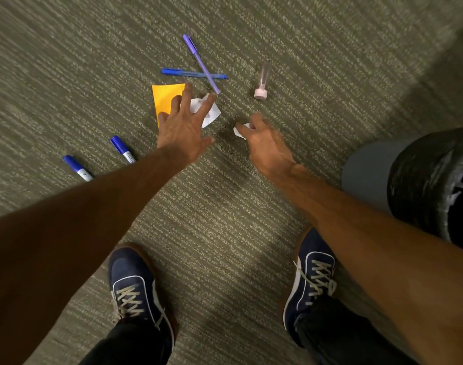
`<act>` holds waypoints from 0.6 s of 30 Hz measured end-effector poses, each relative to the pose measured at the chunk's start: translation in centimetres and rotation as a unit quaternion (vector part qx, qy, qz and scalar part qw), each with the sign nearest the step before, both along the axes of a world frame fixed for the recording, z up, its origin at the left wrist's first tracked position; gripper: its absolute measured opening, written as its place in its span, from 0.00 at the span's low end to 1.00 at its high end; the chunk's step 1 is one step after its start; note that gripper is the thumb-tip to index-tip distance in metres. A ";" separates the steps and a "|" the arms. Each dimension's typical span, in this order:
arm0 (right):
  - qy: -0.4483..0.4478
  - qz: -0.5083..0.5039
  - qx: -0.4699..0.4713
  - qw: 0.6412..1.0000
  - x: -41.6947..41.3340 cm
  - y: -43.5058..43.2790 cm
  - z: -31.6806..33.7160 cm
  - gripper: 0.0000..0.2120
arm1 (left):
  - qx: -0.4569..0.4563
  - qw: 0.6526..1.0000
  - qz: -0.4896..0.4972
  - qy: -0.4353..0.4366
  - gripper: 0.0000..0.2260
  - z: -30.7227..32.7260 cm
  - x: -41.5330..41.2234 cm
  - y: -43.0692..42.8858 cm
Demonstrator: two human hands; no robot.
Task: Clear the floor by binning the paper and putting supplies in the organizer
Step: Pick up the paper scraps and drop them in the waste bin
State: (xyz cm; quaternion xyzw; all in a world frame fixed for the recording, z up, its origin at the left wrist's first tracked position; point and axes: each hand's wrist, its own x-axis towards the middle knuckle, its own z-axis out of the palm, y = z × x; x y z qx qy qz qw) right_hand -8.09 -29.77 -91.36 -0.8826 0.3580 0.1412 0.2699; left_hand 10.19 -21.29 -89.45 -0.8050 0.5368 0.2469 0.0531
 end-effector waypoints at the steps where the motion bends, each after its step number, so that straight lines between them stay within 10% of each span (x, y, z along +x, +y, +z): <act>1: -0.006 0.007 -0.012 1.000 -0.1 0.1 0.0 0.22 | 0.000 1.000 -0.010 -0.012 0.38 -0.1 0.0 -0.2; 11: -0.012 0.010 -0.002 1.000 0.2 -0.2 0.3 0.28 | -0.031 0.997 -0.025 0.058 0.15 -0.4 -0.4 -0.7; 18: -0.176 -0.229 0.065 0.955 -1.5 0.1 4.8 0.06 | -0.085 0.984 0.107 0.113 0.14 3.6 -1.7 -0.6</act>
